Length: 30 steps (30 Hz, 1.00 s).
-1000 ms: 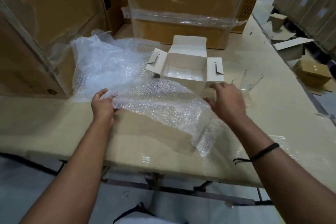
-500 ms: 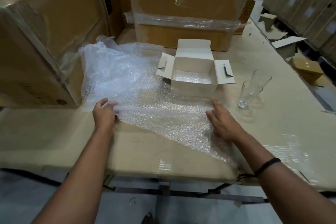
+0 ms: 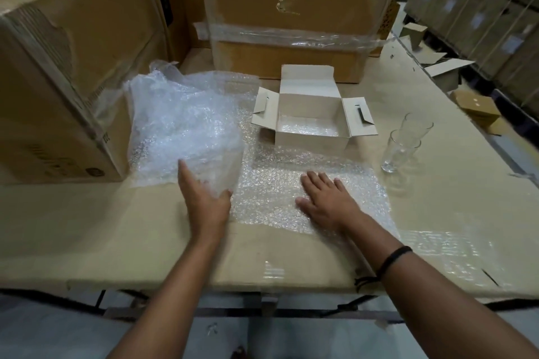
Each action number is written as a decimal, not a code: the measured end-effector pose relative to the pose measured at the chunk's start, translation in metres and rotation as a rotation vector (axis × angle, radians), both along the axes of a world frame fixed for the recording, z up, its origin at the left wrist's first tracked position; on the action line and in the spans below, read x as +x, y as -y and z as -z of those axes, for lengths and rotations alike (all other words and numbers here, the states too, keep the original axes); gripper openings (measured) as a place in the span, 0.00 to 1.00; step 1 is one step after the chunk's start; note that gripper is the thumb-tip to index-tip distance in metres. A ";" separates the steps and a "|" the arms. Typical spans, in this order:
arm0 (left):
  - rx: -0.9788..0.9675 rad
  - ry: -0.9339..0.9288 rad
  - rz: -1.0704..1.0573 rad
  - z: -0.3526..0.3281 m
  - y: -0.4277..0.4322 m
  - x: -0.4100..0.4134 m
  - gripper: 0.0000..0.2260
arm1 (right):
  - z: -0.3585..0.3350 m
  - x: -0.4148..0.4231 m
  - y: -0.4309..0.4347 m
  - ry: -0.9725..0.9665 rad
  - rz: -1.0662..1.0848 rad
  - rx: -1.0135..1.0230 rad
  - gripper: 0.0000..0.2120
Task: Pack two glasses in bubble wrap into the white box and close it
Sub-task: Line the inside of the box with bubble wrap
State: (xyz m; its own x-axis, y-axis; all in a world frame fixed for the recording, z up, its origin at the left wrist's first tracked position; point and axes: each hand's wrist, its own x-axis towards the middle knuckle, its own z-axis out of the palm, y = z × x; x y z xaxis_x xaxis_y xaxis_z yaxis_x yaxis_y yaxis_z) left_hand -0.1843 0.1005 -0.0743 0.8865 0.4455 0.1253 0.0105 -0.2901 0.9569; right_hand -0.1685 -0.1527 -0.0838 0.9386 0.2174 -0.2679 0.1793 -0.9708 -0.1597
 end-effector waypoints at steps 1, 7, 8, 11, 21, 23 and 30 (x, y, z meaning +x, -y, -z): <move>-0.047 -0.033 -0.075 0.003 -0.001 -0.002 0.46 | -0.001 0.001 0.001 0.010 0.005 0.006 0.32; 0.073 0.198 -0.035 0.006 0.011 -0.025 0.20 | -0.045 0.015 -0.046 0.226 0.350 0.682 0.27; 0.185 0.256 0.028 0.004 0.015 -0.027 0.20 | -0.059 0.020 -0.059 0.159 0.397 0.818 0.30; 0.376 0.345 0.242 0.003 0.028 -0.032 0.24 | -0.088 0.037 -0.088 -0.063 0.424 0.944 0.24; 0.393 0.063 0.268 0.005 0.046 -0.032 0.24 | -0.080 0.049 -0.022 -0.120 0.684 1.401 0.06; 0.352 0.206 0.224 0.003 0.054 -0.034 0.17 | -0.072 0.045 0.001 -0.096 0.701 1.421 0.05; 0.697 0.261 0.367 0.014 0.062 -0.028 0.10 | -0.039 0.013 0.056 0.011 0.848 1.215 0.18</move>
